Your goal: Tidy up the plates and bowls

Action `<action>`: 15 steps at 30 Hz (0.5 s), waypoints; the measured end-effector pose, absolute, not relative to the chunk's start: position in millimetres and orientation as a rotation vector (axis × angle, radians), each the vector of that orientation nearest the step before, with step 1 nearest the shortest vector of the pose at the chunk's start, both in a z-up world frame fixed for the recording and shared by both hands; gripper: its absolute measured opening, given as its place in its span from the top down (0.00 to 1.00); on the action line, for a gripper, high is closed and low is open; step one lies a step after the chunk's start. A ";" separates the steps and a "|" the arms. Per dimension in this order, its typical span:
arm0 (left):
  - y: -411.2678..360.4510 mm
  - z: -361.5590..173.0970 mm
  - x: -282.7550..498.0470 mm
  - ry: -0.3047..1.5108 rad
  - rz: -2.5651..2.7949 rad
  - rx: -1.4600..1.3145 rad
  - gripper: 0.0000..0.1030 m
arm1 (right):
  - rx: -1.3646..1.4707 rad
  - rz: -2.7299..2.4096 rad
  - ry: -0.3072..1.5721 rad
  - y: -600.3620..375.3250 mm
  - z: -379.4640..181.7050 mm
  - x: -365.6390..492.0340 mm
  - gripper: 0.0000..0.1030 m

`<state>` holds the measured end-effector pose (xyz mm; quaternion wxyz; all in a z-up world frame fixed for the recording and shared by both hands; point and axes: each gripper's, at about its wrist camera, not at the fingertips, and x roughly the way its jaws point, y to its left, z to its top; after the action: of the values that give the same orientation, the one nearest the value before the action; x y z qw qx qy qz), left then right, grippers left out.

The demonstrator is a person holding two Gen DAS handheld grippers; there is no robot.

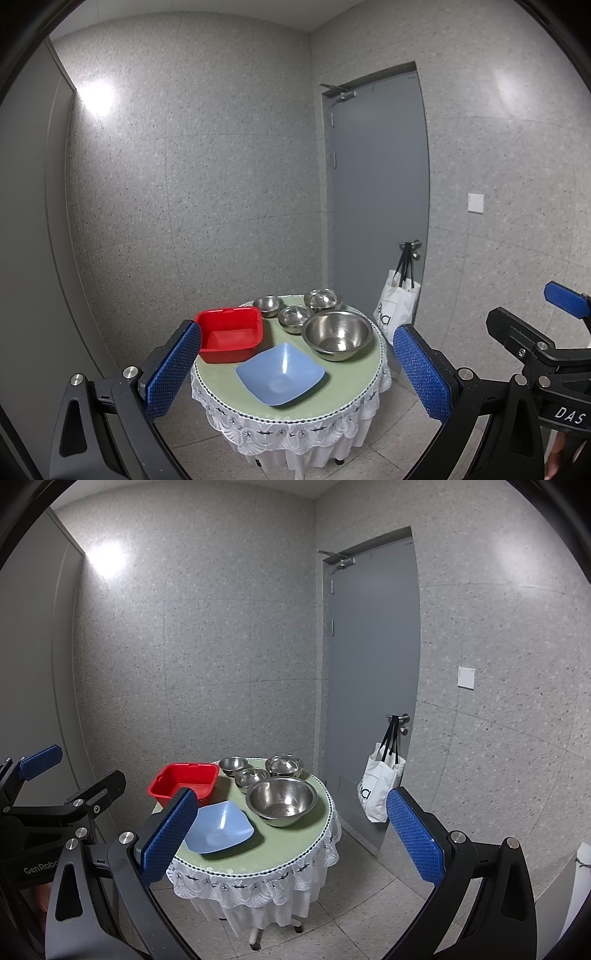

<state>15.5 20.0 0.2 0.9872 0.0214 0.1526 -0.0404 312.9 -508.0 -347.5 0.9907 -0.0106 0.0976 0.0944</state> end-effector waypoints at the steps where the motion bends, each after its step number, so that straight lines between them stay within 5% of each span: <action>1: 22.1 -0.1 17.0 0.307 -0.082 0.043 0.00 | -0.021 0.188 0.197 -506.6 -347.8 313.6 0.00; 15: 48.6 -4.0 40.5 0.320 -0.102 0.044 0.00 | -0.019 0.167 0.209 -465.9 -351.6 326.7 0.00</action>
<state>40.5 48.6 -4.0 0.9857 0.0218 0.1590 -0.0508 326.7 -465.9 -351.6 0.9911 -0.0094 0.1041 0.0830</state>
